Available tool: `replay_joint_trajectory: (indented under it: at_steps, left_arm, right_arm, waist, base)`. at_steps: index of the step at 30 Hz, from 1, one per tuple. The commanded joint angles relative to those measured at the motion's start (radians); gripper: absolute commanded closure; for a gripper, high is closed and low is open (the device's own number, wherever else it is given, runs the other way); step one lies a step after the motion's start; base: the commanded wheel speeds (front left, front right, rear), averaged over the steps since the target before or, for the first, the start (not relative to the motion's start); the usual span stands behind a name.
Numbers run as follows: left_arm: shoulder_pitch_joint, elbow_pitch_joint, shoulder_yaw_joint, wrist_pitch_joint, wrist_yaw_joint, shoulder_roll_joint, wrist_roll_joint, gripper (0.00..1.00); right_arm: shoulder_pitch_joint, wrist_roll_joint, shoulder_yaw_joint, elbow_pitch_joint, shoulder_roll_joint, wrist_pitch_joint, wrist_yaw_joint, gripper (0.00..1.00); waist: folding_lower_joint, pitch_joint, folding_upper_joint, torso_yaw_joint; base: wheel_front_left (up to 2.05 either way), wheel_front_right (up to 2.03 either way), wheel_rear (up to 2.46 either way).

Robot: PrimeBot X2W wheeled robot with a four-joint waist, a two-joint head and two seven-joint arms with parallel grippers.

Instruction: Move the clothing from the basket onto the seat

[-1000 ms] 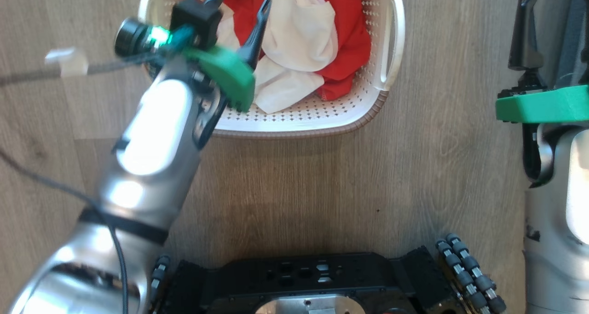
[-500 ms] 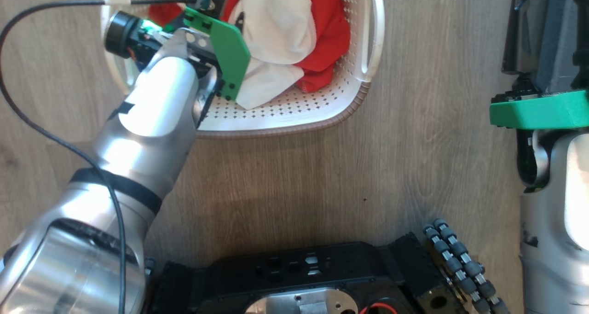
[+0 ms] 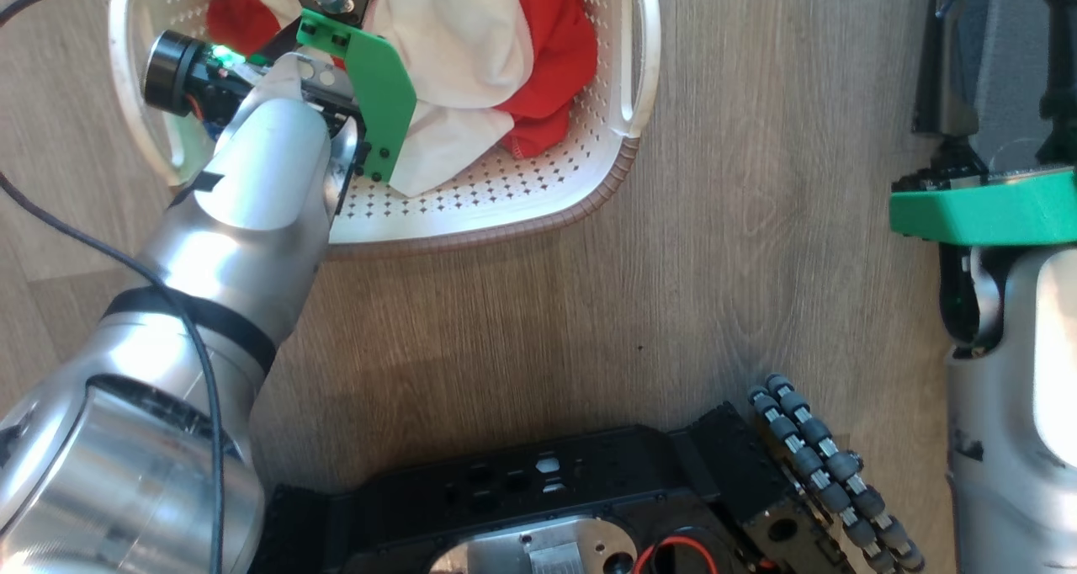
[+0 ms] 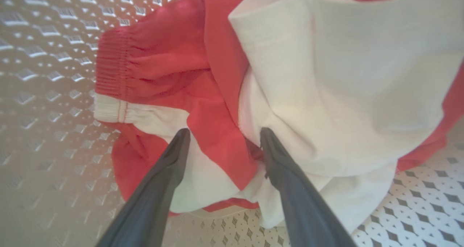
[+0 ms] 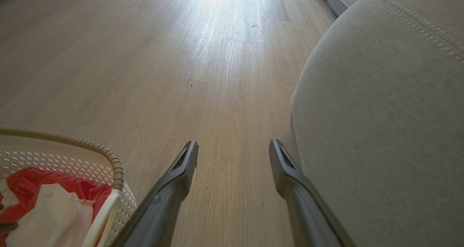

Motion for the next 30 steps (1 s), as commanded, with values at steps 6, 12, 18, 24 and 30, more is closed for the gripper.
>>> replay_joint_trajectory:
  at_steps: [6, 12, 18, 24, 30]
  left_arm:
    - [-0.012, 0.044, -0.024, 0.018, 0.014, 0.018, -0.007, 0.0]
    - [-0.009, 0.059, -0.042, 0.021, 0.013, 0.018, -0.02, 0.84]
    - [-0.01, 0.063, -0.056, 0.011, 0.014, 0.018, -0.036, 1.0]
    - [-0.002, 0.054, -0.07, -0.007, 0.009, 0.018, -0.059, 1.0]
    - [0.012, 0.032, -0.079, -0.043, 0.001, 0.018, -0.092, 1.0]
  right_arm:
    - [0.078, 0.025, 0.01, -0.043, 0.0, -0.006, 0.0, 0.0]
    - [0.09, 0.029, 0.007, -0.048, 0.0, -0.006, 0.0, 0.0]
    - [0.088, 0.027, 0.0, -0.051, 0.0, -0.006, 0.0, 0.0]
    - [0.093, 0.016, -0.008, -0.051, 0.0, -0.006, 0.0, 0.0]
    - [0.089, 0.006, -0.002, -0.039, 0.0, -0.006, 0.0, 0.0]
  waist:
    - [0.0, 0.02, 0.0, -0.016]
    - [0.0, 0.019, 0.0, -0.02]
    - [0.0, 0.016, 0.0, -0.017]
    - [0.0, 0.01, 0.0, -0.005]
    - [0.0, -0.015, 0.0, 0.012]
  base:
    - [0.0, 0.0, 0.0]
    - [0.0, 0.0, 0.0]
    - [0.0, 0.0, 0.0]
    - [0.0, 0.0, 0.0]
    - [0.0, 0.0, 0.0]
